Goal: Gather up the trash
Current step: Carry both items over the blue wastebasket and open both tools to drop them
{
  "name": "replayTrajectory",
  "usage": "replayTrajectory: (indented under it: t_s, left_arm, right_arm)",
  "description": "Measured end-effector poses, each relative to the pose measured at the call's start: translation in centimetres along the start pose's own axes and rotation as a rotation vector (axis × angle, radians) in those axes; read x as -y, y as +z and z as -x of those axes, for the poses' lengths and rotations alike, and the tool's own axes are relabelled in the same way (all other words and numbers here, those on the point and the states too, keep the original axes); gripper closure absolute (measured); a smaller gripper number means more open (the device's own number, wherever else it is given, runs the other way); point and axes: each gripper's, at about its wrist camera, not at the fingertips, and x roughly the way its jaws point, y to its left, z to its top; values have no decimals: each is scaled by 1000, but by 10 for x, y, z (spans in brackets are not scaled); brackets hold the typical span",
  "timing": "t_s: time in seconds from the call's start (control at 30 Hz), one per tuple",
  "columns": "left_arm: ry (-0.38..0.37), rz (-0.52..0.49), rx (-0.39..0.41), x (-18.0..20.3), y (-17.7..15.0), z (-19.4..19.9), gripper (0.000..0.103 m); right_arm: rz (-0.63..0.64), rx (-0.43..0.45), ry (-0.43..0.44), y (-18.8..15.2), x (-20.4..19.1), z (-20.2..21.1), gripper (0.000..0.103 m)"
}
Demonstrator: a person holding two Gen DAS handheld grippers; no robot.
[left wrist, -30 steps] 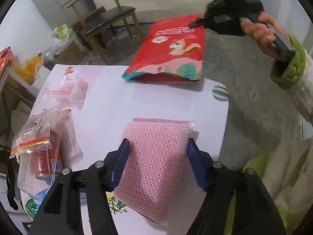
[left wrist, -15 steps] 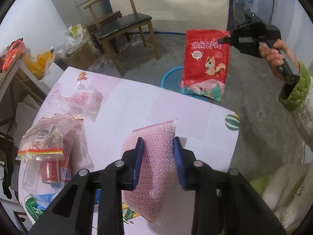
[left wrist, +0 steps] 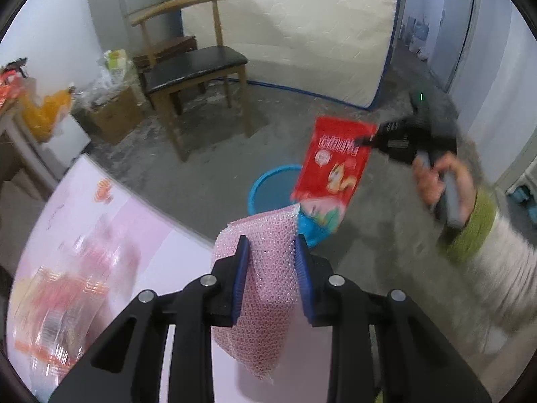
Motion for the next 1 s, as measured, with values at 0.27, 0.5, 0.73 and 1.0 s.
replayTrajectory:
  t_s: [0.27,0.5,0.73,1.0]
  left_arm:
    - [-94,60,-57,28,89,-110,71]
    - [-31,182,-105,28,102,-173,31]
    - [7,179,-52,11,92,-130,27]
    - [76,182,36,13,55,-33,26]
  right_arm:
    - [13,100,-100,4,20,-36,98]
    - [-3,115,-198,0,52,-57,50]
    - [7,123,-218,-10,65,-31,49]
    - [135,125,-280,-27,41,2,34]
